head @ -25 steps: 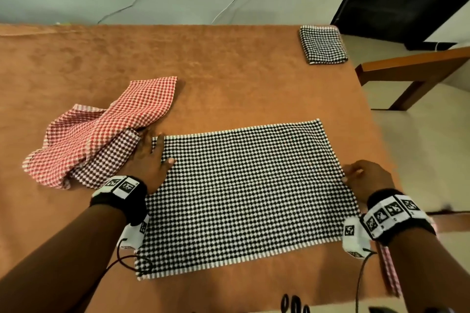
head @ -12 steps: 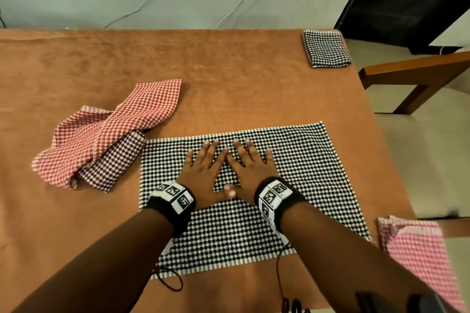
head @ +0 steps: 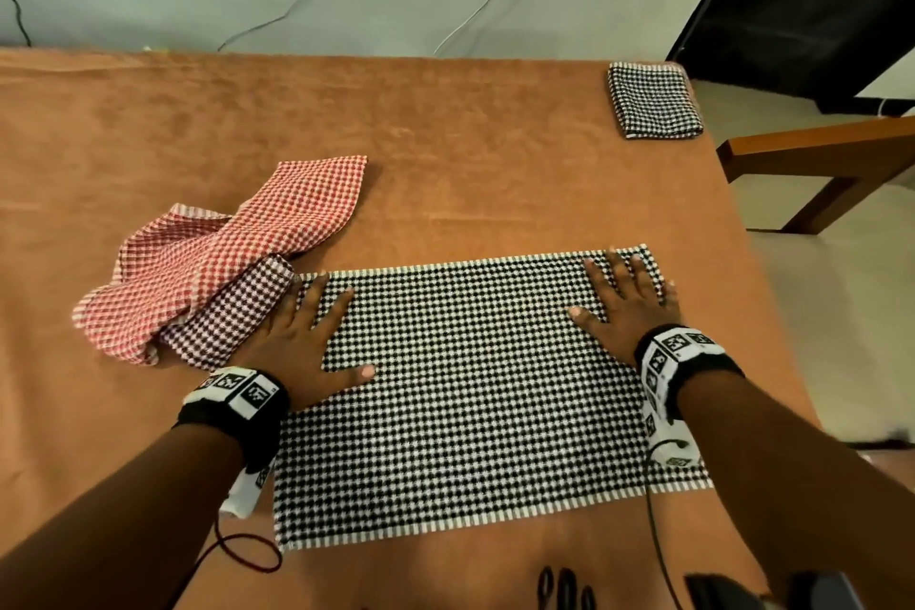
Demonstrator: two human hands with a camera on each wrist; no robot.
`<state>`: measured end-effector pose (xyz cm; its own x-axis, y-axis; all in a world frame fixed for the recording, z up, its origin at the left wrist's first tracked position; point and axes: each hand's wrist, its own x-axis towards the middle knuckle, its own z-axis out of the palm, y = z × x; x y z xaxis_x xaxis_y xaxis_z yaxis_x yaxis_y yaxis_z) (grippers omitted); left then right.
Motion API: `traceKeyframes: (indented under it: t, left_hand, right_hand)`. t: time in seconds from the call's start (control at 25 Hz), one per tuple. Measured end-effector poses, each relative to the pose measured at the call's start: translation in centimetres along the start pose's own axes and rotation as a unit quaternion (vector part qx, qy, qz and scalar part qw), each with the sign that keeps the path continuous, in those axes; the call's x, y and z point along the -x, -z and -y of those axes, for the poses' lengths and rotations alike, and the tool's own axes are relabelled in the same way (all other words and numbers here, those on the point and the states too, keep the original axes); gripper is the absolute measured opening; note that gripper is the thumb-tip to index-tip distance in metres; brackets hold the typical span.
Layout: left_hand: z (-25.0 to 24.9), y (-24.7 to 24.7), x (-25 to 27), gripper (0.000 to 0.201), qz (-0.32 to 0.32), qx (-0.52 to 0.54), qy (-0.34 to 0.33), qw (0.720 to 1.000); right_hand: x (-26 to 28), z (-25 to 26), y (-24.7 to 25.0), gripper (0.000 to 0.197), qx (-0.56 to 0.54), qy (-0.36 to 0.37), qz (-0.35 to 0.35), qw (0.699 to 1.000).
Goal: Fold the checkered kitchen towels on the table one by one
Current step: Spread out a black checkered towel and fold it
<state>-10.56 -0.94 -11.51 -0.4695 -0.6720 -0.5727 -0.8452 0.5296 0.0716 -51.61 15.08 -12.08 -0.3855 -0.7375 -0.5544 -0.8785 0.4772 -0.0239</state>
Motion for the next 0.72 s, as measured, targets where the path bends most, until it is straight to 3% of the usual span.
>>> traceKeyframes:
  t: [0.12,0.2,0.36,0.44,0.56,0.72]
  left_hand:
    - [-0.9,0.4,0.7,0.116,0.000,0.011,0.012,1.000]
    - [-3.3,0.0,2.2,0.116,-0.037,0.030,-0.006,0.999]
    - [-9.9,-4.3,7.3,0.114,-0.072,0.024,-0.103,0.992]
    - [-11.6,-7.3,9.1,0.113,-0.075,0.018,-0.114,0.991]
    - [-11.7,-9.5,10.3,0.104,-0.055,-0.011,-0.095,0.994]
    - [-9.3,-10.0,11.0,0.098,-0.047,-0.029,-0.058,0.997]
  right_hand:
    - [0.5,0.1,0.3,0.083,-0.015,-0.009,0.002,1.000]
    - [2.2,1.9,-0.2,0.082,-0.033,0.009,-0.009,0.999]
    - [9.9,7.5,-4.3,0.077,-0.017,0.121,-0.010,0.992]
    - [13.4,9.9,-7.0,0.076,-0.010,0.159,-0.004,0.987]
    - [14.9,10.3,-9.4,0.073,0.010,0.149,-0.024,0.988]
    - [13.6,5.7,-9.5,0.072,-0.003,0.085,-0.032,0.996]
